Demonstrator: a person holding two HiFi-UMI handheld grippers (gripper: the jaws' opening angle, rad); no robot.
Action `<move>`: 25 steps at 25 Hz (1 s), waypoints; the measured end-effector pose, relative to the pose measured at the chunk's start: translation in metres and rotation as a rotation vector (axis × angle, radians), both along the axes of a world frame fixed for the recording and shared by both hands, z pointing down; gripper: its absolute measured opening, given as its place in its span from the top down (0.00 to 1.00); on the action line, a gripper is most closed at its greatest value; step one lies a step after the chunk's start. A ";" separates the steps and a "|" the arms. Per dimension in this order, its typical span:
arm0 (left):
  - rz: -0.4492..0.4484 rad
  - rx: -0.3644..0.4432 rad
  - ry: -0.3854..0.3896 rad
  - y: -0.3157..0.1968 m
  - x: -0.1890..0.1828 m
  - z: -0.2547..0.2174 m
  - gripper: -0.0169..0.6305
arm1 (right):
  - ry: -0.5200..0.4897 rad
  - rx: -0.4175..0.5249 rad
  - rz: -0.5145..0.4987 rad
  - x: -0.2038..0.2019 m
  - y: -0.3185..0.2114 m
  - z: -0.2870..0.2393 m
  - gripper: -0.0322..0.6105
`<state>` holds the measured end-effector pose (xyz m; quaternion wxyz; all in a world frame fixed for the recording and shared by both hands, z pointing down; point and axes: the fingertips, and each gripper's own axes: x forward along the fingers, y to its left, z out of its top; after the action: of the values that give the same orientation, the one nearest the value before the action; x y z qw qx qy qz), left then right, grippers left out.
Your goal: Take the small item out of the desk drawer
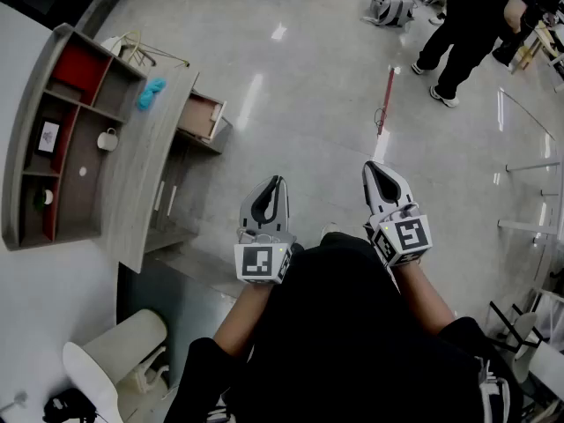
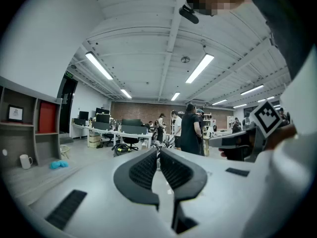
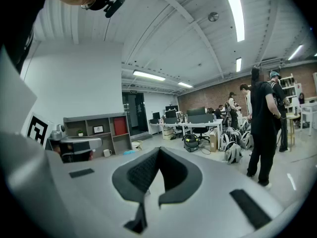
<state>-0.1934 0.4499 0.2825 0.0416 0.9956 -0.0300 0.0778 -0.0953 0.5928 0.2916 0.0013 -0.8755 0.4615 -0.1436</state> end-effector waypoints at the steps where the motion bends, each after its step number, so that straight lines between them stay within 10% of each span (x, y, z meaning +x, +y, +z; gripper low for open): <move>1: -0.002 -0.001 0.005 -0.002 0.000 -0.001 0.94 | 0.005 0.003 -0.002 0.000 -0.001 0.000 0.95; 23: 0.012 -0.037 0.027 0.025 0.000 0.009 0.94 | 0.006 0.077 0.011 -0.005 0.046 0.006 0.95; 25: -0.002 -0.041 0.024 0.028 -0.004 0.013 0.88 | 0.008 0.071 0.048 -0.002 0.056 0.006 0.78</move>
<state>-0.1976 0.4775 0.2951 0.0627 0.9954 -0.0289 0.0663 -0.0976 0.6490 0.2975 0.0338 -0.8862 0.4451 -0.1237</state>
